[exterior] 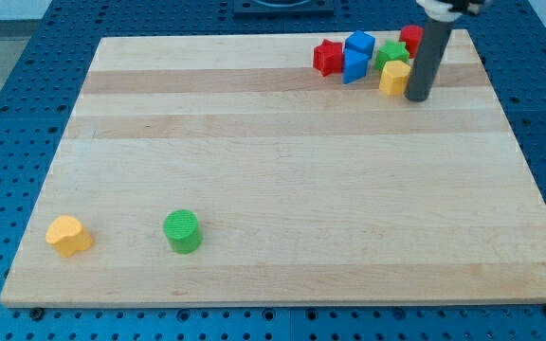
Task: Move the green circle to the bottom left of the red star
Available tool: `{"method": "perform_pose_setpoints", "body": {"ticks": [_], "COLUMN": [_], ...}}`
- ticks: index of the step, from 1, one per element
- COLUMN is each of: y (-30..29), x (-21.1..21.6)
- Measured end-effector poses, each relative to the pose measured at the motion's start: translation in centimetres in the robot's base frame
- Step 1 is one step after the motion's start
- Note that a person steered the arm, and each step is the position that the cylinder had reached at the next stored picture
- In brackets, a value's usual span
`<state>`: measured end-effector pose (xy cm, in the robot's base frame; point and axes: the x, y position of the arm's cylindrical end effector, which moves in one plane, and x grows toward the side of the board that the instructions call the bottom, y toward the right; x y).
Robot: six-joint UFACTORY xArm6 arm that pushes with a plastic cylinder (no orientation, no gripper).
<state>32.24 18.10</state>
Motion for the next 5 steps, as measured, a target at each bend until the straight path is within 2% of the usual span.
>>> {"method": "perform_pose_setpoints", "body": {"ticks": [1, 2, 3, 4, 5], "y": [-0.7, 0.3, -4.3, -13.3, -24.4], "x": [-1.4, 7.5, 17.4, 23.8, 26.2]}}
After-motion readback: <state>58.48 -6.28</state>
